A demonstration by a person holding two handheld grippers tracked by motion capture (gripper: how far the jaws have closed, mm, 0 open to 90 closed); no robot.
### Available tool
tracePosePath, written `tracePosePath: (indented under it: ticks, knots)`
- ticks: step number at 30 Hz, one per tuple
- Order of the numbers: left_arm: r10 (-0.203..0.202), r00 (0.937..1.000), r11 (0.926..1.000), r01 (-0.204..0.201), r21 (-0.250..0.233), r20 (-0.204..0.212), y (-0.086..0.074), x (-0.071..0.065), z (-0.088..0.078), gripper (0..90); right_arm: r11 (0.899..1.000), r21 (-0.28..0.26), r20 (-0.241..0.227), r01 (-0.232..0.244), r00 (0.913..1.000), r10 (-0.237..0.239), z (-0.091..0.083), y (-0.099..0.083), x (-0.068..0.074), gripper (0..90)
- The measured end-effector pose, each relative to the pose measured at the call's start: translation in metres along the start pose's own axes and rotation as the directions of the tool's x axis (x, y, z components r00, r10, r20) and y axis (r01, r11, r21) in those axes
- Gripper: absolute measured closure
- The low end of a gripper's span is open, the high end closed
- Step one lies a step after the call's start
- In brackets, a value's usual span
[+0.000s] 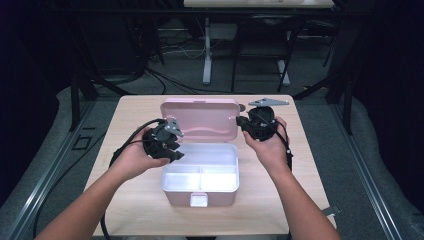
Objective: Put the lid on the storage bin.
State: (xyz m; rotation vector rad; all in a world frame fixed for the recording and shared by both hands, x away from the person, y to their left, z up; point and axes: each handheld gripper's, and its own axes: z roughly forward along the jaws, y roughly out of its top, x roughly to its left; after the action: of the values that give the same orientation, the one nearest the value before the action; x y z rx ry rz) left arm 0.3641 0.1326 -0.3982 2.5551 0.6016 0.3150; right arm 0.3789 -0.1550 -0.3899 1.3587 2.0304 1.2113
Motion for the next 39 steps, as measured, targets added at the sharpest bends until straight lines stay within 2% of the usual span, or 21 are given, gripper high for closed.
tracePosePath:
  ticks: [7,11,12,16,21,22,24,26,32,35,37,39]
  knots:
    - [-0.069,0.9973,0.9966,0.068,-0.048,-0.025,-0.010,0.009,-0.006,63.4,1.000,-0.007,0.000,0.003,1.0000,-0.003,-0.001,-0.001,0.001,86.8]
    - [-0.115,0.9923,0.9895,0.110,-0.094,-0.047,-0.014,0.014,-0.011,63.5,1.000,-0.008,-0.002,0.003,1.0000,-0.003,-0.001,-0.002,0.001,86.7]
    - [-0.115,0.9923,0.9895,0.110,-0.094,-0.047,-0.014,0.014,-0.011,63.4,1.000,-0.008,-0.002,0.003,1.0000,-0.003,-0.001,-0.002,0.001,86.7]
    - [-0.160,0.9848,0.9770,0.148,-0.154,-0.068,-0.018,0.019,-0.018,63.5,1.000,-0.009,-0.002,0.003,1.0000,-0.003,-0.002,-0.002,0.001,86.6]
    - [-0.194,0.9734,0.9633,0.165,-0.212,-0.122,-0.022,0.026,-0.025,63.5,1.000,-0.010,-0.004,0.002,1.0000,-0.002,-0.002,-0.003,0.001,86.5]
    - [-0.205,0.9708,0.9594,0.175,-0.221,-0.124,-0.023,0.028,-0.027,63.7,1.000,-0.006,-0.018,0.004,0.9998,-0.005,-0.003,-0.002,0.001,86.5]
    - [-0.219,0.9672,0.9544,0.185,-0.234,-0.129,-0.023,0.030,-0.028,65.0,1.000,-0.008,-0.002,0.008,1.0000,-0.008,-0.003,-0.003,0.001,86.5]
    - [-0.227,0.9628,0.9532,0.189,-0.236,-0.146,-0.024,0.032,-0.028,65.1,1.000,-0.014,-0.006,0.005,1.0000,-0.005,-0.003,-0.003,0.001,86.5]
    - [-0.269,0.9443,0.9324,0.207,-0.297,-0.189,-0.026,0.040,-0.031,66.5,1.000,-0.021,-0.009,0.002,1.0000,-0.002,-0.003,-0.004,0.001,86.4]
    - [-0.297,0.9335,0.9175,0.222,-0.330,-0.200,-0.026,0.045,-0.032,68.2,1.000,-0.021,-0.009,0.004,1.0000,-0.004,-0.003,-0.004,0.001,86.4]
    - [-0.314,0.9264,0.9104,0.232,-0.343,-0.207,-0.026,0.048,-0.032,69.1,1.000,-0.019,-0.009,0.003,1.0000,-0.004,-0.003,-0.004,0.001,86.4]
    - [-0.327,0.9221,0.9023,0.240,-0.358,-0.207,-0.026,0.050,-0.031,69.7,1.000,-0.024,-0.003,0.004,1.0000,-0.004,-0.003,-0.005,0.002,86.3]
